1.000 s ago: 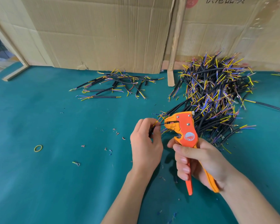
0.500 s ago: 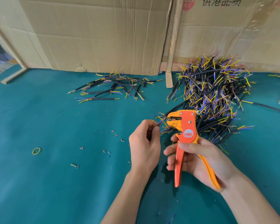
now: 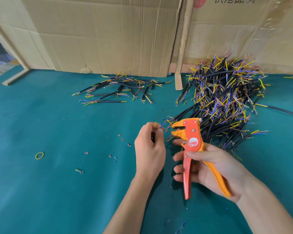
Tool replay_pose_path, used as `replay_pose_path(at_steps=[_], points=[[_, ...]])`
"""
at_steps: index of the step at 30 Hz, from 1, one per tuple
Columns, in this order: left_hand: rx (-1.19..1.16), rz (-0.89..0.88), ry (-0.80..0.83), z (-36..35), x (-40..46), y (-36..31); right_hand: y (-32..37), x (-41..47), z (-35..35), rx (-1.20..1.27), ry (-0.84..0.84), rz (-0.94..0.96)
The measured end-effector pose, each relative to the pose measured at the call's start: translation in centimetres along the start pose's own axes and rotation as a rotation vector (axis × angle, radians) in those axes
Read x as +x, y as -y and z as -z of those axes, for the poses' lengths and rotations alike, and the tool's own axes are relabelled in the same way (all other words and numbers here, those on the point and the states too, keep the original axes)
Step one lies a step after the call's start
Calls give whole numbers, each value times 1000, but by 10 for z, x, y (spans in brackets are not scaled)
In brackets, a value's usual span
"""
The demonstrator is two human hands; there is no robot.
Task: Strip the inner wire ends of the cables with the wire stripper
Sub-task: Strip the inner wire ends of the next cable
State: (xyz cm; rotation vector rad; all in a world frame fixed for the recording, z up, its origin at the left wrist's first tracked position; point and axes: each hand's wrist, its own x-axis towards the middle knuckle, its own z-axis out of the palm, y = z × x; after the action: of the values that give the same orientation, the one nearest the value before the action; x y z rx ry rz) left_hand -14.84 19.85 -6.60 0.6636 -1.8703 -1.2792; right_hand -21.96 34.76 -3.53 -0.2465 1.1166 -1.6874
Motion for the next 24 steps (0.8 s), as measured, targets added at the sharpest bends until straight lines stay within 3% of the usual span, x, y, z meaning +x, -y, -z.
replay_pose_path(at_steps=[24], points=[[75,-87,12,-2,0,1,-3,-1,-2,-88,21,34]])
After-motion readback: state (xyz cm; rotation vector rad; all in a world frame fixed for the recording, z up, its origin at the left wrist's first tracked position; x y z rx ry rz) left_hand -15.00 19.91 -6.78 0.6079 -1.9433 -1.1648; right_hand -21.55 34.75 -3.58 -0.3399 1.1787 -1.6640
